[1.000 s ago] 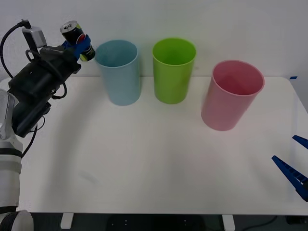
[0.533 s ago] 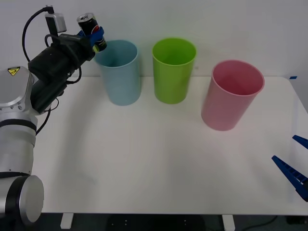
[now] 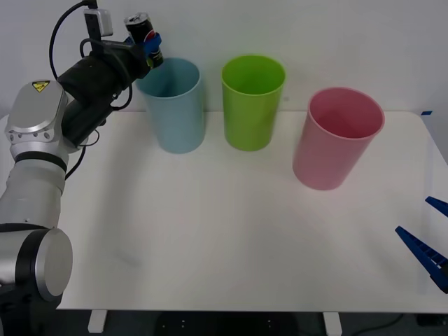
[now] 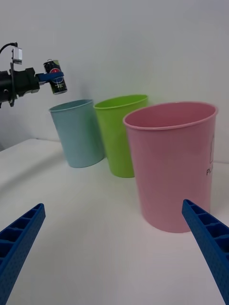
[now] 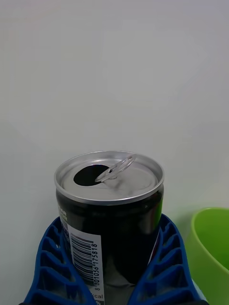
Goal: Grasp the object on the table and drop it into the matching bin: aluminum can to the light blue bin, PET bottle to the pink bin.
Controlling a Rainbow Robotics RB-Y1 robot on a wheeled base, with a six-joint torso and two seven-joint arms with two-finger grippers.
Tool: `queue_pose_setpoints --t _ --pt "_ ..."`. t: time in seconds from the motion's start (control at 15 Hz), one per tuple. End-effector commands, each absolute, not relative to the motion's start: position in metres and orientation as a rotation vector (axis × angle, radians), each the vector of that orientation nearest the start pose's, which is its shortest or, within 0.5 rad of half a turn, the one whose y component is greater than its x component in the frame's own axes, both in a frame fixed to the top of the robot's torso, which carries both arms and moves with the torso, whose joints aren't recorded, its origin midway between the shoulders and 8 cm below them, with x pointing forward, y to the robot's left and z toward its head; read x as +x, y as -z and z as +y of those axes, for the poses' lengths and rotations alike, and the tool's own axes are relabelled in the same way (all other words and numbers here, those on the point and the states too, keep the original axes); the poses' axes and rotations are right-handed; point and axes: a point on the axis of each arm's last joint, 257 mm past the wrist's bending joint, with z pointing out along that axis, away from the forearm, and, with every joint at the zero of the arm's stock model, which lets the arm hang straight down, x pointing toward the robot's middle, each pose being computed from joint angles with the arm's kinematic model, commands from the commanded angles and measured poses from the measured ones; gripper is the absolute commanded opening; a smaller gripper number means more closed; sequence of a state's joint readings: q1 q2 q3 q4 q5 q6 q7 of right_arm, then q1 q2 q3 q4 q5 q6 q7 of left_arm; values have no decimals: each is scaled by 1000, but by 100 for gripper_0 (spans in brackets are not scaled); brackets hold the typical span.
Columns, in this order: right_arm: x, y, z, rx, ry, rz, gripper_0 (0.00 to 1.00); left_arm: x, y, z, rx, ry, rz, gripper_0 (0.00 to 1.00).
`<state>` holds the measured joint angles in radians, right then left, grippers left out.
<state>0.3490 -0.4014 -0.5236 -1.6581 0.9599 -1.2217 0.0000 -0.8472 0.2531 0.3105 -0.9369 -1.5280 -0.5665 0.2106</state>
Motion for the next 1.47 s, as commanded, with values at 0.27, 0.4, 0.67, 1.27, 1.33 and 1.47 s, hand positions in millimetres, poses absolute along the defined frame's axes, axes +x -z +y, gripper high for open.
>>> queue_pose_setpoints --t 0.27,0.4,0.67,1.27,1.33,1.47 --pt "342 169 -330 -465 -567 1441 100 708 6 168 268 443 1380 1" --pt "342 169 -330 -465 -567 1441 100 708 7 165 272 447 1379 2" --pt "342 169 -330 -465 -567 1441 100 708 7 163 269 446 1381 22" --pt "342 169 -330 -465 -567 1441 100 708 5 161 268 454 1373 100" --pt "342 169 -330 -465 -567 1441 100 706 7 160 264 471 1371 100" --pt "342 169 -330 -465 -567 1441 100 702 10 161 266 493 1367 100"
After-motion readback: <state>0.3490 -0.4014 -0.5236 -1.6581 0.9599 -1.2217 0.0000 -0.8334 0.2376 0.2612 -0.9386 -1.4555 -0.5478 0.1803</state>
